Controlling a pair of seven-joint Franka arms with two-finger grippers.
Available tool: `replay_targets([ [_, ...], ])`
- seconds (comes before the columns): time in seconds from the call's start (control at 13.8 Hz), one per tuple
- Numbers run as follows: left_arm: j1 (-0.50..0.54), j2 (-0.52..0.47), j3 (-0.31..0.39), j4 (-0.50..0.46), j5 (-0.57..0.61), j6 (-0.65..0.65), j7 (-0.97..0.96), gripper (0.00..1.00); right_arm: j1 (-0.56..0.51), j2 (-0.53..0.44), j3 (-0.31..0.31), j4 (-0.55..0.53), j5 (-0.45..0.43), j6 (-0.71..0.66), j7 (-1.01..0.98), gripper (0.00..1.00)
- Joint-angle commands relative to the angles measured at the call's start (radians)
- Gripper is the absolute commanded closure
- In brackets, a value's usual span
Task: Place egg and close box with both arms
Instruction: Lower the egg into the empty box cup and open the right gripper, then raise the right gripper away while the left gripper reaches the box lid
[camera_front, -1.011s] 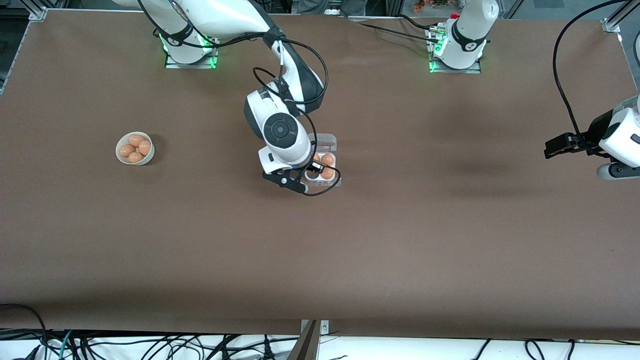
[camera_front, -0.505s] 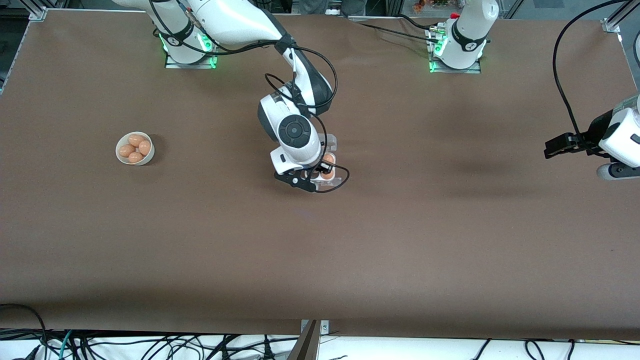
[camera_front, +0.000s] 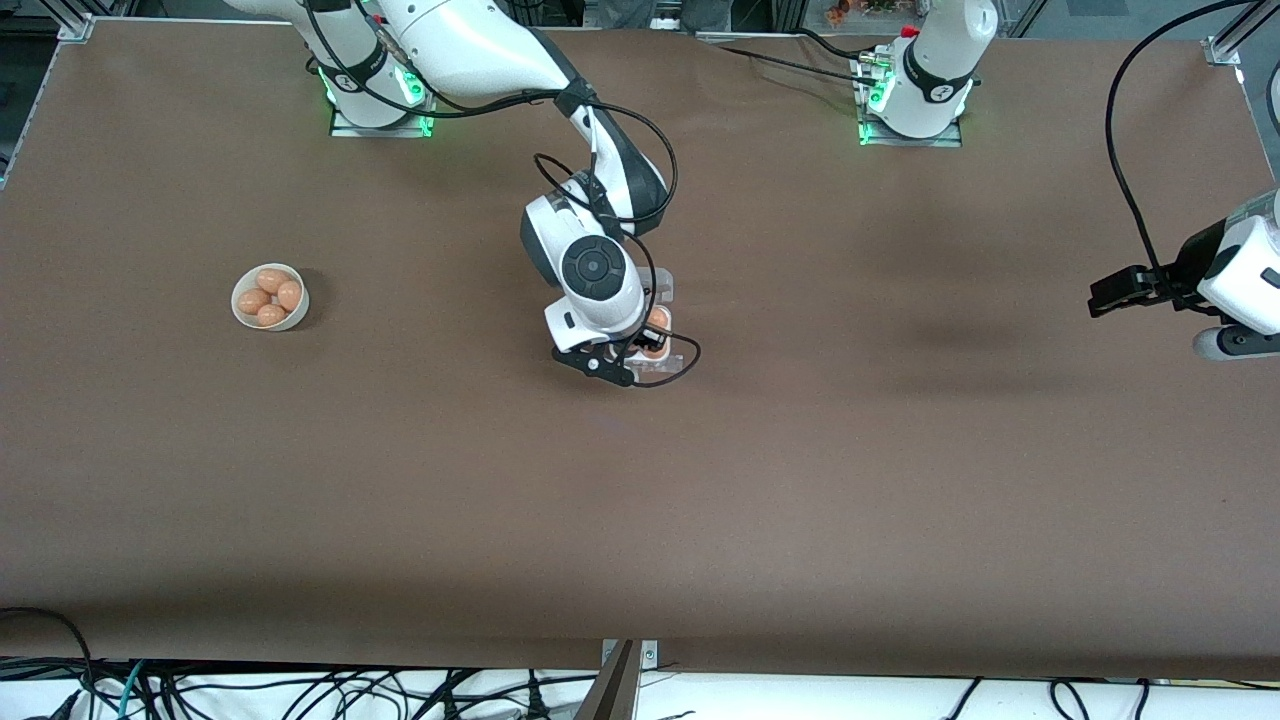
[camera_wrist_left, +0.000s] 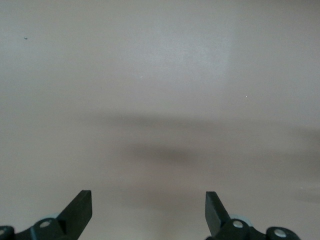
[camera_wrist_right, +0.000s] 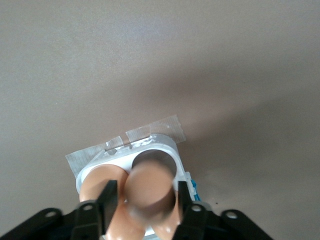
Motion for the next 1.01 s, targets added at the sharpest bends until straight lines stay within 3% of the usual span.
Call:
replay_targets([
  [0.0,-0.009,0.02,-0.022,0.027,-0.015,-0.024,-0.046,0.0,-0.008,0.01,-0.004,0.031,0.005,-0.01,0.0,0.0],
  [0.22,-0.024,0.047,-0.102,0.029,-0.015,-0.038,-0.065,0.0,-0.029,-0.01,-0.045,0.033,0.011,-0.024,-0.038,0.0],
  [0.36,-0.05,0.063,-0.133,0.03,-0.027,-0.079,-0.066,0.11,-0.059,-0.051,-0.057,0.028,0.014,-0.044,-0.11,0.0],
  [0.72,-0.076,0.123,-0.137,0.027,-0.354,-0.151,-0.078,0.63,-0.065,-0.119,-0.226,0.028,0.014,-0.218,-0.339,0.0],
  [0.79,-0.11,0.142,-0.141,0.027,-0.362,-0.186,-0.098,0.77,-0.065,-0.131,-0.261,0.028,0.016,-0.246,-0.372,0.0],
  [0.94,-0.185,0.177,-0.144,0.03,-0.365,-0.223,-0.159,0.92,-0.085,-0.163,-0.313,0.028,0.016,-0.359,-0.494,0.0],
])
